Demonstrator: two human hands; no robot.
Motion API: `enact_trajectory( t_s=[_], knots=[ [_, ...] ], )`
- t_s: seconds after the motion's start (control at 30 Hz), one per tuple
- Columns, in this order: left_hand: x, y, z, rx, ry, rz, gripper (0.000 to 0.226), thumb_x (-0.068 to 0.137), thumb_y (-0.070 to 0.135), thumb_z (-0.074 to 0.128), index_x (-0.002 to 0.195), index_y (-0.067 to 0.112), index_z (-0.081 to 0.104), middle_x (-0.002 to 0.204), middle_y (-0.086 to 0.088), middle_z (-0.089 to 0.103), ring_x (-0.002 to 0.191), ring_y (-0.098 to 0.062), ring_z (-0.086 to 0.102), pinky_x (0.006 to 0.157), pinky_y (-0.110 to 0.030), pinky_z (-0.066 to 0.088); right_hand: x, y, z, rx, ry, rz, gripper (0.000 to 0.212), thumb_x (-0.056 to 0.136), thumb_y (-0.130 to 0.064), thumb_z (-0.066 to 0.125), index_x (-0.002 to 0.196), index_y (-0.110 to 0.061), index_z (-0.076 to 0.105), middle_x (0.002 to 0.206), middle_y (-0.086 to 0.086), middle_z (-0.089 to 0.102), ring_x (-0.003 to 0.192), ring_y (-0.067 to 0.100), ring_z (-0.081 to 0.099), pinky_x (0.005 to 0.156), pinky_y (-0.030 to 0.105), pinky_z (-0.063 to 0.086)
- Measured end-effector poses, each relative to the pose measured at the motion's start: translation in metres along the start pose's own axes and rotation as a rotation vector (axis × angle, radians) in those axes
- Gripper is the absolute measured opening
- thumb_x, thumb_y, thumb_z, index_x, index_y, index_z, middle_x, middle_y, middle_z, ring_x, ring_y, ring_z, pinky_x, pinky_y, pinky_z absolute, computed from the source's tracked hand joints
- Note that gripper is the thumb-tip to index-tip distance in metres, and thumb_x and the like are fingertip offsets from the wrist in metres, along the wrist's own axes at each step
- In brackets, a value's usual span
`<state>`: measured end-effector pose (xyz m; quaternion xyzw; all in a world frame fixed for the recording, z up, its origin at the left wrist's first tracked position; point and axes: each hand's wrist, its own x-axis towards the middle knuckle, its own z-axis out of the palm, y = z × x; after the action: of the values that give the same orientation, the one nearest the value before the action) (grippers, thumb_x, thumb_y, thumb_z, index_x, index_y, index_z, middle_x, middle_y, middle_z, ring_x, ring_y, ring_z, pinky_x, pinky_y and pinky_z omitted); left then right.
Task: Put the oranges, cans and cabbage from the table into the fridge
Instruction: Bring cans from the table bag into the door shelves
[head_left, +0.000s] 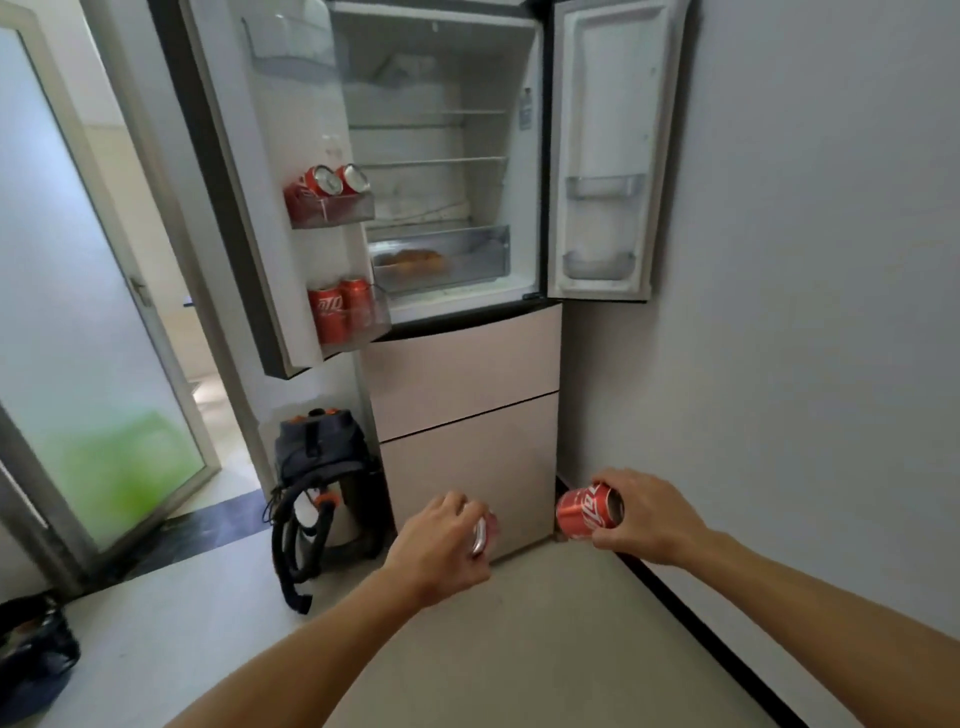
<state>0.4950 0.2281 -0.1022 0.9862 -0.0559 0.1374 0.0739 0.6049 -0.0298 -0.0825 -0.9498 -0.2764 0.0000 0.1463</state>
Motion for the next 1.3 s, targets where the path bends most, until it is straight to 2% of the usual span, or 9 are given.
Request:
enact_trajectory(
  t_s=[0.1, 0.2, 0.37, 0.57, 0.63, 0.8, 1.0, 1.17, 1.3],
  knots=[
    [0.078, -0.019, 0.011, -0.017, -0.017, 0.059, 0.059, 0.073, 0.055, 0.036, 0.118, 0.023, 0.057, 0.110, -0.002, 0.057, 0.097, -0.025, 0.058, 0.077, -0.032, 0.046, 0.058, 0.023, -0.013, 0.007, 0.037, 0.067, 0.080, 0.064, -0.057, 0.071, 0.133, -0.025, 0.048, 0.124, -0.004, 0.057, 0.103, 0.013, 0.056, 0.089, 0.023, 0.045],
    [0.159, -0.036, 0.011, -0.022, -0.063, 0.123, 0.051, 0.078, 0.046, 0.055, 0.124, 0.024, 0.052, 0.116, -0.002, 0.053, 0.104, -0.025, 0.055, 0.083, -0.031, 0.043, 0.110, 0.041, -0.037, 0.026, 0.091, 0.126, 0.079, 0.065, -0.056, 0.073, 0.133, -0.025, 0.047, 0.123, -0.002, 0.058, 0.102, 0.014, 0.057, 0.090, 0.025, 0.048],
    [0.273, -0.042, 0.006, -0.099, -0.012, 0.190, 0.051, 0.082, 0.042, 0.062, 0.127, 0.024, 0.049, 0.121, 0.000, 0.051, 0.102, -0.022, 0.054, 0.085, -0.030, 0.047, 0.179, 0.077, -0.080, 0.050, 0.209, 0.200, 0.077, 0.067, -0.049, 0.078, 0.133, -0.024, 0.047, 0.124, 0.000, 0.058, 0.104, 0.017, 0.058, 0.091, 0.027, 0.049],
    [0.411, -0.039, 0.009, -0.220, 0.144, 0.196, 0.056, 0.075, 0.037, 0.071, 0.126, 0.025, 0.050, 0.120, 0.000, 0.052, 0.104, -0.021, 0.053, 0.087, -0.036, 0.051, 0.271, 0.135, -0.128, 0.069, 0.376, 0.205, 0.074, 0.064, -0.043, 0.081, 0.130, -0.024, 0.051, 0.120, 0.001, 0.060, 0.100, 0.016, 0.058, 0.085, 0.024, 0.046],
    [0.459, -0.034, 0.010, -0.260, 0.230, 0.169, 0.056, 0.073, 0.033, 0.073, 0.125, 0.024, 0.052, 0.119, 0.000, 0.052, 0.104, -0.020, 0.052, 0.088, -0.033, 0.048, 0.307, 0.158, -0.143, 0.080, 0.450, 0.172, 0.073, 0.064, -0.042, 0.081, 0.128, -0.023, 0.052, 0.117, 0.001, 0.061, 0.096, 0.016, 0.058, 0.083, 0.024, 0.048],
    [0.577, -0.025, 0.001, -0.252, 0.389, 0.124, 0.056, 0.076, 0.033, 0.074, 0.126, 0.021, 0.051, 0.121, 0.000, 0.052, 0.105, -0.018, 0.052, 0.090, -0.035, 0.050, 0.405, 0.212, -0.189, 0.099, 0.593, 0.111, 0.075, 0.066, -0.041, 0.081, 0.131, -0.021, 0.051, 0.120, 0.004, 0.059, 0.100, 0.019, 0.059, 0.086, 0.029, 0.050],
    [0.672, -0.024, 0.006, -0.219, 0.431, 0.085, 0.056, 0.081, 0.029, 0.073, 0.130, 0.021, 0.048, 0.126, -0.002, 0.048, 0.110, -0.019, 0.049, 0.093, -0.033, 0.048, 0.510, 0.257, -0.214, 0.116, 0.602, 0.071, 0.075, 0.068, -0.038, 0.080, 0.134, -0.021, 0.047, 0.124, 0.005, 0.058, 0.106, 0.020, 0.058, 0.092, 0.033, 0.050],
    [0.727, -0.030, 0.026, -0.167, 0.377, 0.092, 0.059, 0.083, 0.030, 0.071, 0.135, 0.022, 0.044, 0.135, -0.002, 0.045, 0.120, -0.019, 0.043, 0.096, -0.028, 0.041, 0.566, 0.283, -0.205, 0.110, 0.557, 0.066, 0.079, 0.066, -0.040, 0.080, 0.134, -0.025, 0.043, 0.124, 0.003, 0.057, 0.109, 0.021, 0.056, 0.093, 0.036, 0.052],
    [0.756, -0.041, 0.043, -0.166, 0.303, 0.124, 0.055, 0.082, 0.030, 0.072, 0.130, 0.021, 0.045, 0.131, -0.002, 0.048, 0.116, -0.020, 0.048, 0.093, -0.027, 0.044, 0.591, 0.301, -0.189, 0.111, 0.540, 0.076, 0.077, 0.066, -0.041, 0.079, 0.131, -0.028, 0.040, 0.123, 0.001, 0.056, 0.109, 0.020, 0.056, 0.090, 0.036, 0.053]
  ],
)
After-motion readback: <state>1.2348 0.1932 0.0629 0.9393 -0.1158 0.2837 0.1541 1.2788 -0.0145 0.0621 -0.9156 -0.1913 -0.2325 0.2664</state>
